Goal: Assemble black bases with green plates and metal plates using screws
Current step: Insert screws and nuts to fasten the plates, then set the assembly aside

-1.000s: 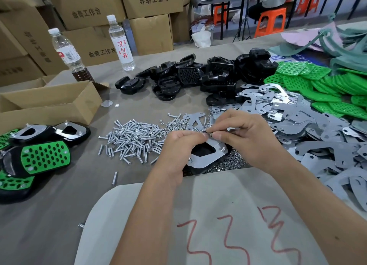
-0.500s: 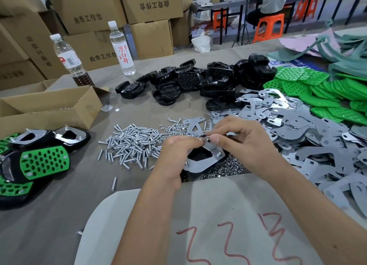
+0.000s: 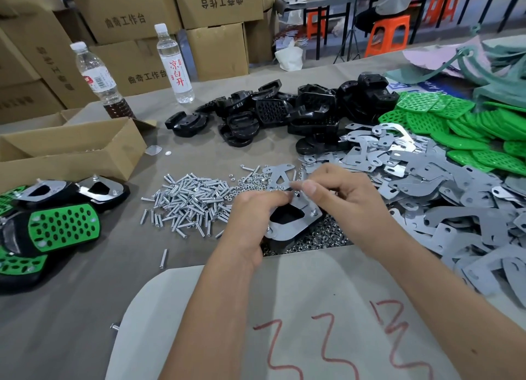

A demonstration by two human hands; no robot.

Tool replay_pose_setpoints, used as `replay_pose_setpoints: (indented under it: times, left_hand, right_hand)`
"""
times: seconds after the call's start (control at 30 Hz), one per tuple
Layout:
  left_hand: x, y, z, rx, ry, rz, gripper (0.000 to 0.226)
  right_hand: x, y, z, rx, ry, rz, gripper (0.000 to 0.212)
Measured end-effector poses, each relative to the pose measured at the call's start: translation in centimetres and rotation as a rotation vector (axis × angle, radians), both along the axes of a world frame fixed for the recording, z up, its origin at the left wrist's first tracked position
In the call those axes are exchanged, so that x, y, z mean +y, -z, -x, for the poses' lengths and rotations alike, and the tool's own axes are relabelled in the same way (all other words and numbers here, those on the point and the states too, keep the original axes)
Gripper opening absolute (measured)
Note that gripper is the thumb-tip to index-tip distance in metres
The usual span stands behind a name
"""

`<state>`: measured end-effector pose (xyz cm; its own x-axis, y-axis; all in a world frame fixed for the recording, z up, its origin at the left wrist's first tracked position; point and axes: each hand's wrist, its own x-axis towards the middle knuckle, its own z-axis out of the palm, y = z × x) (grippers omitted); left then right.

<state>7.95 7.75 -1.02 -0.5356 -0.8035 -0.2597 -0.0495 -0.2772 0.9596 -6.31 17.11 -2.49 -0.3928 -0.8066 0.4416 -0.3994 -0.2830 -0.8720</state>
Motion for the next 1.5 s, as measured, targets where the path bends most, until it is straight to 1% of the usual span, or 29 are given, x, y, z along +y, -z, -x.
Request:
replay_pose_setpoints:
  times: [0.07, 0.1, 0.13, 0.2, 0.23, 0.27, 0.3, 0.33, 0.37, 0.4, 0.47, 0.5, 0.53, 0.6, 0.63, 0.67, 0.7, 0.8, 0.83, 0.9, 0.93, 1.03, 1.1, 1.2, 1.3, 1.4, 1.5]
  left_hand:
    - [0.2, 0.0, 0.0, 0.007, -0.01, -0.027, 0.02]
    - [0.2, 0.0, 0.0, 0.006, -0.012, -0.035, 0.024]
    - [0.1, 0.0, 0.1, 0.005, -0.011, -0.035, 0.025]
    - [0.1, 0.0, 0.1, 0.001, -0.009, -0.013, 0.019]
    - [0.2, 0.0, 0.1, 0.0, -0.009, -0.006, 0.019]
    - [0.2, -0.1, 0.1, -0.001, -0.008, -0.007, 0.021]
    - [0.3, -0.1, 0.1, -0.001, -0.005, -0.02, 0.023]
    - [0.3, -0.1, 0.1, -0.005, -0.005, -0.031, 0.02]
    - [0.4, -0.1, 0.2, -0.01, -0.007, -0.036, 0.015]
    - [0.4, -0.2, 0.2, -0.018, -0.007, -0.031, 0.011]
    - [0.5, -0.3, 0.3, -0.033, -0.014, -0.005, 0.009]
    - [0.5, -0.3, 0.3, -0.036, -0.02, 0.003, 0.009]
    - [0.6, -0.3, 0.3, -0.036, -0.022, -0.004, 0.01]
    - [0.6, -0.4, 0.2, -0.031, -0.018, -0.038, 0.009]
    - [0.6, -0.4, 0.2, -0.033, -0.016, -0.042, 0.009]
    - [0.7, -0.5, 0.3, -0.039, -0.015, -0.032, 0.009]
    - [0.7, -0.5, 0.3, -0.044, -0.016, -0.015, 0.012]
    - [1.1, -0.8, 0.4, -0.055, -0.002, 0.056, 0.041]
    - [1.2, -0.9, 0.4, -0.068, 0.005, 0.074, 0.048]
    - [1.3, -1.0, 0.3, -0.095, 0.022, 0.103, 0.05]
    - [1.3, -1.1, 0.3, -0.109, 0.032, 0.117, 0.043]
    - [1.5, -1.6, 0.2, -0.155, 0.036, 0.169, 0.012]
    - [1.5, -1.9, 0.1, -0.178, 0.043, 0.204, 0.014]
    - [1.5, -1.9, -0.1, -0.179, 0.079, 0.203, 0.015]
    - [1.1, -1.7, -0.5, -0.14, 0.132, 0.146, 0.021]
    - [0.8, -1.4, -0.8, -0.1, 0.146, 0.1, 0.017]
    - [0.8, -1.3, -0.6, -0.073, 0.122, 0.114, 0.017]
  right_hand:
    - [0.0, 0.0, 0.2, -0.075, 0.035, 0.041, 0.054]
    - [0.0, -0.1, 0.3, -0.101, 0.047, 0.051, 0.058]
    - [0.0, 0.0, 0.3, -0.1, 0.043, 0.049, 0.055]
    - [0.0, 0.2, 0.1, -0.045, 0.019, -0.008, 0.036]
    - [0.0, 0.2, 0.1, -0.025, 0.021, -0.027, 0.033]
    - [-0.1, 0.2, 0.0, -0.044, 0.036, -0.017, 0.037]
    - [-0.1, 0.1, 0.0, -0.107, 0.049, 0.013, 0.048]
    - [-0.1, 0.1, 0.2, -0.178, 0.057, 0.05, 0.059]
    - [0.0, 0.2, 0.3, -0.21, 0.06, 0.075, 0.062]
    - [0.0, 0.3, 0.4, -0.2, 0.061, 0.07, 0.059]
    - [-0.1, 0.4, 0.2, -0.101, 0.058, -0.014, 0.045]
    - [-0.1, 0.4, 0.2, -0.076, 0.061, -0.035, 0.044]
    - [-0.2, 0.3, 0.2, -0.103, 0.071, -0.028, 0.049]
    - [0.0, -0.1, 0.1, -0.248, 0.088, 0.033, 0.062]
    - [0.2, -0.2, 0.2, -0.268, 0.093, 0.045, 0.062]
    - [0.3, -0.2, 0.2, -0.234, 0.093, 0.023, 0.057]
    - [0.3, -0.2, 0.1, -0.151, 0.094, -0.02, 0.047]
    - [0.1, 0.0, 0.1, 0.15, 0.063, -0.136, 0.013]
    - [0.1, 0.0, 0.0, 0.245, 0.061, -0.16, 0.01]
    - [0.1, -0.1, 0.0, 0.42, 0.082, -0.194, 0.01]
    - [0.2, -0.2, 0.1, 0.478, 0.085, -0.201, 0.01]
    - [0.3, -0.5, 0.0, 0.582, 0.058, -0.239, 0.013]
    - [0.3, -0.5, -0.2, 0.627, 0.061, -0.251, 0.016]
    - [0.2, -0.5, -0.7, 0.642, 0.108, -0.229, 0.025]
    - [0.0, -0.4, -1.1, 0.653, 0.186, -0.211, 0.03]
    - [-0.2, -0.3, -1.1, 0.701, 0.305, -0.159, 0.032]
    - [-0.1, -0.4, -0.9, 0.699, 0.374, -0.091, 0.035]
